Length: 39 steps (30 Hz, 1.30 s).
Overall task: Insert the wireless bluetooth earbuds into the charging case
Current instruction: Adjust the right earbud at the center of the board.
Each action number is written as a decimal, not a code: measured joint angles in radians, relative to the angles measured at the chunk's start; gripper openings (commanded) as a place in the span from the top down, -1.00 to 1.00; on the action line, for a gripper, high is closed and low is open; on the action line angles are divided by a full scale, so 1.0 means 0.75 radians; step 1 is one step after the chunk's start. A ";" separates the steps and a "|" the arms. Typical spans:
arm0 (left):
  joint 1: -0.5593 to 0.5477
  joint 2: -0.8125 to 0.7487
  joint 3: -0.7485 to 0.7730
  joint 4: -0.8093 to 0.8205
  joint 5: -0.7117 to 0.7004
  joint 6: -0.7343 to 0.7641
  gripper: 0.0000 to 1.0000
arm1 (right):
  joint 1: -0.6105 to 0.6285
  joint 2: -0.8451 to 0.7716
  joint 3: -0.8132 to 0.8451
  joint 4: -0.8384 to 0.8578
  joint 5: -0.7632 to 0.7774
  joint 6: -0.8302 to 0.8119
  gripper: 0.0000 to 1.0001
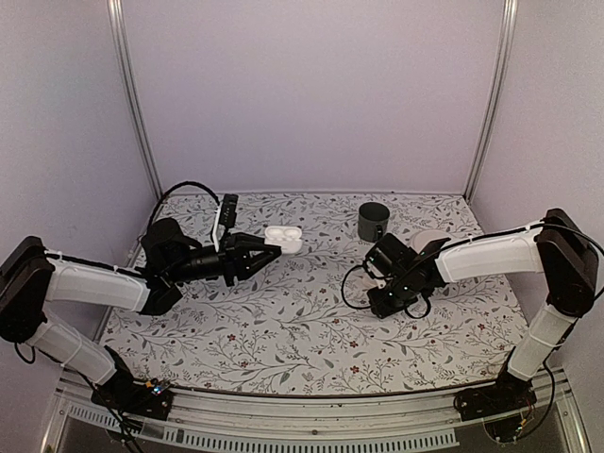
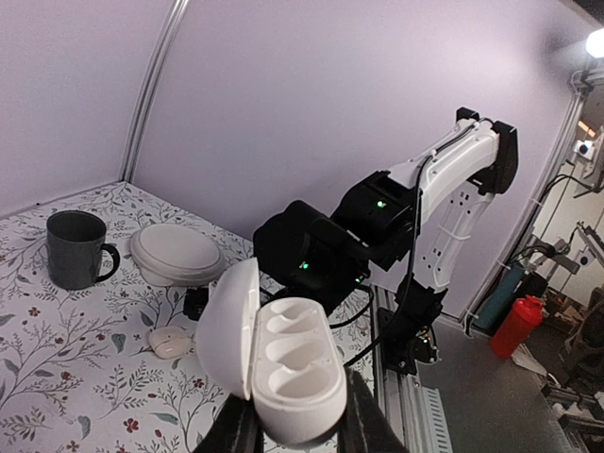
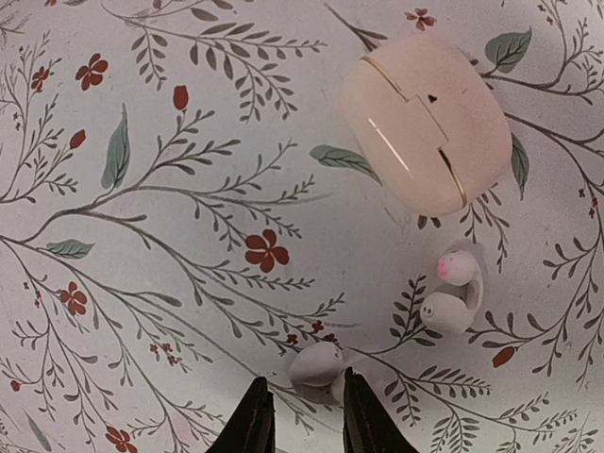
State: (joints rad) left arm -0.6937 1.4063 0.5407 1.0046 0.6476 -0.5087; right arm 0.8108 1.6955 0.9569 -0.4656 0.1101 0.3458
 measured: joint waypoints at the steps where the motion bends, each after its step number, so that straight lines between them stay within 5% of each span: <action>1: 0.000 0.000 0.001 0.000 0.000 0.000 1.00 | 0.000 0.000 0.000 0.002 -0.005 -0.002 0.44; 39: 0.000 0.000 0.001 -0.002 0.024 0.010 1.00 | -0.027 0.048 0.003 -0.006 -0.015 -0.022 0.42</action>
State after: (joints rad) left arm -0.6937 1.4063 0.5415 1.0035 0.6659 -0.5014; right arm 0.7902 1.7317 0.9592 -0.4702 0.0990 0.3294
